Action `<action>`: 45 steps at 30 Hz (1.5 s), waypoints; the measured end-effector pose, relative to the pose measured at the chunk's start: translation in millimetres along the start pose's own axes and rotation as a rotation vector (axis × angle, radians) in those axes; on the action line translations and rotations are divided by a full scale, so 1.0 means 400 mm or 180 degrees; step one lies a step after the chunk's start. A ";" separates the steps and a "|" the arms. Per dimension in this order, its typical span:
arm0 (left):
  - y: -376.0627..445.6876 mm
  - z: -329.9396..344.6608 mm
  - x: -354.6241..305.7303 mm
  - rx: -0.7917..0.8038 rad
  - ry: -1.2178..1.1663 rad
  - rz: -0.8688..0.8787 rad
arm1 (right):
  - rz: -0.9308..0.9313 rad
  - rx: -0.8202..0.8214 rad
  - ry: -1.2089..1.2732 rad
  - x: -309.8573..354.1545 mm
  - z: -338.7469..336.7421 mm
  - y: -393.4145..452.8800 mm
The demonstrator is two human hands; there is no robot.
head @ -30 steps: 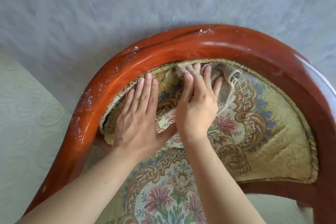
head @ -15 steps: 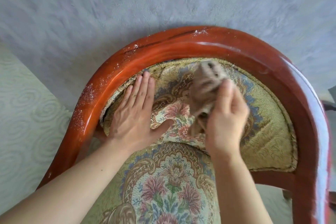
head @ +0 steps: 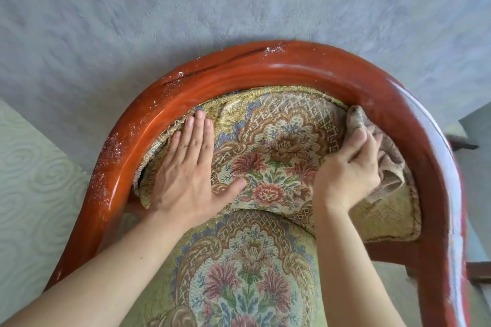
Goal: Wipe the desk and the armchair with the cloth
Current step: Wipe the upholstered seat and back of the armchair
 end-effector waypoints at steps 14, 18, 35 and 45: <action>-0.003 0.003 -0.002 0.0201 -0.0067 -0.0007 | -0.1028 0.0717 -0.0214 0.161 0.168 -0.080; -0.005 -0.006 -0.002 0.0311 -0.0224 -0.0041 | -0.1134 0.0968 0.0272 0.212 0.223 -0.134; -0.195 0.009 0.098 0.0634 -0.0324 -0.0706 | -0.2572 0.2548 0.0963 0.322 0.278 -0.415; -0.172 -0.014 0.027 0.0541 -0.0589 -0.0566 | 0.0796 0.0930 0.2017 0.011 0.064 -0.168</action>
Point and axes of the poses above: each hand's wrist, its own y-axis towards the middle knuckle, its own z-axis out of the palm, x = y × z, the point moved 10 cm from there along y, towards the middle knuckle, and after that the axes turned 11 degrees about -z, right-handed, at the moved point
